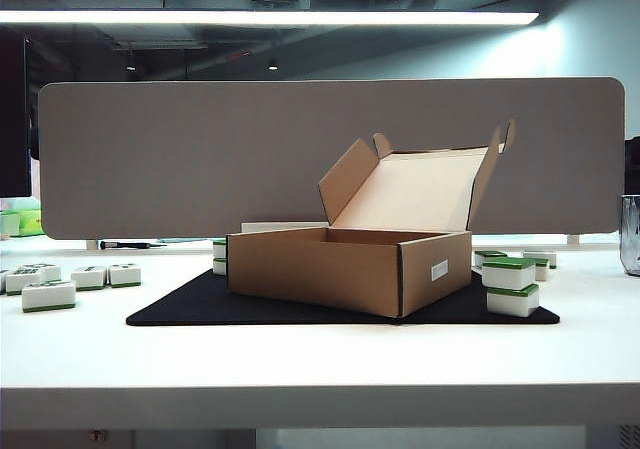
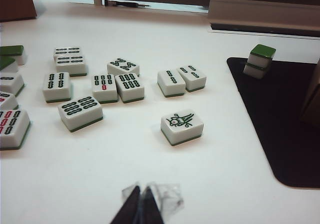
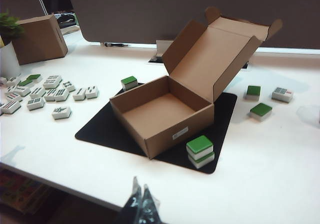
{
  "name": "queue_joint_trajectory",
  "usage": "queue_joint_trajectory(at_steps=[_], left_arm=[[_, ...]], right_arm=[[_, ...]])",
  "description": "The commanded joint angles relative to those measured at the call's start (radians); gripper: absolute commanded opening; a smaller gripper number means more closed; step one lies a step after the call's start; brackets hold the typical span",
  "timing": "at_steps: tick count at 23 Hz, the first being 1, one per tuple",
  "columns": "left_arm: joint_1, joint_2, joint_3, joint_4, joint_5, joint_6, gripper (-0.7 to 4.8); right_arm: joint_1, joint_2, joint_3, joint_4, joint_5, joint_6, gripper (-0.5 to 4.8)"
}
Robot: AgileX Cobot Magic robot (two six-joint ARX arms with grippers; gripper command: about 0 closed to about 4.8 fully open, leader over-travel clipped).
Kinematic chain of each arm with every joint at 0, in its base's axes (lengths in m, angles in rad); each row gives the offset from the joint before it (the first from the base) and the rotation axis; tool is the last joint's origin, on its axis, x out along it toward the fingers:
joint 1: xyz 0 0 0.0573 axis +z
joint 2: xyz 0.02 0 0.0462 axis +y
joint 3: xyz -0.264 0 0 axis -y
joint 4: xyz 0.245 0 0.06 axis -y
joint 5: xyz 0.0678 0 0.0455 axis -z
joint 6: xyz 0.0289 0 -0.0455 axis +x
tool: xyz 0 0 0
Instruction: Pick up four mahjong tiles and put them into the paper box.
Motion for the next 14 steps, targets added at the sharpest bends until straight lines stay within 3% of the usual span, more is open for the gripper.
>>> queue_joint_trajectory(at_steps=[1, 5, 10, 14], left_arm=[[-0.001, 0.000, -0.003, -0.007, 0.032, -0.010, -0.06], [-0.001, 0.000, 0.017, -0.007, 0.099, -0.026, -0.06], [-0.001, 0.004, 0.118, -0.024, 0.129, -0.122, -0.06], [-0.001, 0.167, 0.280, -0.052, 0.208, -0.113, -0.06]], right_arm=[[0.001, -0.012, 0.010, -0.014, -0.005, -0.002, -0.01], [0.000, -0.012, 0.010, -0.012, -0.005, -0.002, -0.01], [0.000, -0.011, 0.010, -0.013, -0.005, -0.002, -0.01], [0.000, -0.011, 0.010, -0.013, -0.004, -0.002, -0.01]])
